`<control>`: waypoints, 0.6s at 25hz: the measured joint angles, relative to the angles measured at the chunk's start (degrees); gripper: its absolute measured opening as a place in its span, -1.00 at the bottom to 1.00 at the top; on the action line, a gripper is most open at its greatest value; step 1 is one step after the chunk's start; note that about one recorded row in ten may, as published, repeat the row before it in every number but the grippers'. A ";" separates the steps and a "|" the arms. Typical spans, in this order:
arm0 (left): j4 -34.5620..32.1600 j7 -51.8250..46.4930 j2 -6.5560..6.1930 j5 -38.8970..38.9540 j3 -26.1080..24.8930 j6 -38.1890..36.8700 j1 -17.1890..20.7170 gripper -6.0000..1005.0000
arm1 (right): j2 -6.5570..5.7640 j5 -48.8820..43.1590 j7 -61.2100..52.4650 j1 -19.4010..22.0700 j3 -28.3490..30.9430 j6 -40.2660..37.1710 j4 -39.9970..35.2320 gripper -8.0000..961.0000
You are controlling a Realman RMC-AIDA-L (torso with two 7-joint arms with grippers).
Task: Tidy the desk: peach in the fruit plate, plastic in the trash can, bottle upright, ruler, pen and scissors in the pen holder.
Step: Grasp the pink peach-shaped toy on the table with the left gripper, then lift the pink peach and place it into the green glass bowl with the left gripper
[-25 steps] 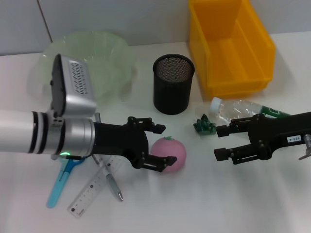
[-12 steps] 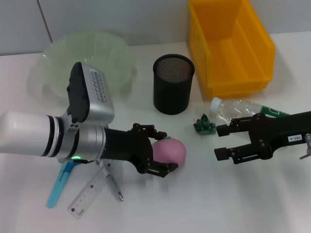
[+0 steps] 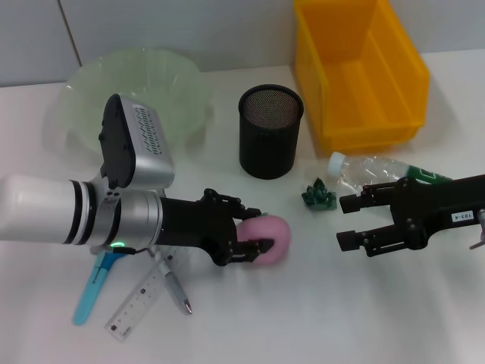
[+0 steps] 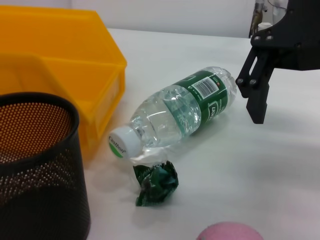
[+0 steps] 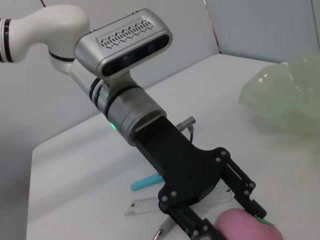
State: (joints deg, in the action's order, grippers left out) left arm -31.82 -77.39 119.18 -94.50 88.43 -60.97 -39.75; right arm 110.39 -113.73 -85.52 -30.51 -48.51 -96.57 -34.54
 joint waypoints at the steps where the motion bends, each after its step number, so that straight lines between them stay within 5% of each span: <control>1: -0.34 0.00 -0.01 0.56 -0.24 -0.16 0.34 0.37 | 0.00 0.00 0.00 0.03 0.00 0.02 0.00 0.63; 8: -8.19 -0.24 -0.57 3.36 -1.84 -2.20 6.25 -0.05 | 0.00 0.01 0.02 0.20 0.00 0.45 0.00 0.63; 11: -15.75 -1.43 -0.70 3.78 -7.86 -4.63 12.22 -0.23 | 0.00 0.01 0.02 0.26 0.00 0.47 0.00 0.63; 15: -16.67 -1.40 -0.71 7.02 -15.22 -6.87 14.61 -0.28 | 0.00 0.01 0.05 0.27 0.00 0.49 0.00 0.63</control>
State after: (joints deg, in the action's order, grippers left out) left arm -48.49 -78.80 118.47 -87.49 73.21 -67.84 -25.14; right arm 110.38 -113.72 -85.47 -30.24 -48.52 -96.07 -34.54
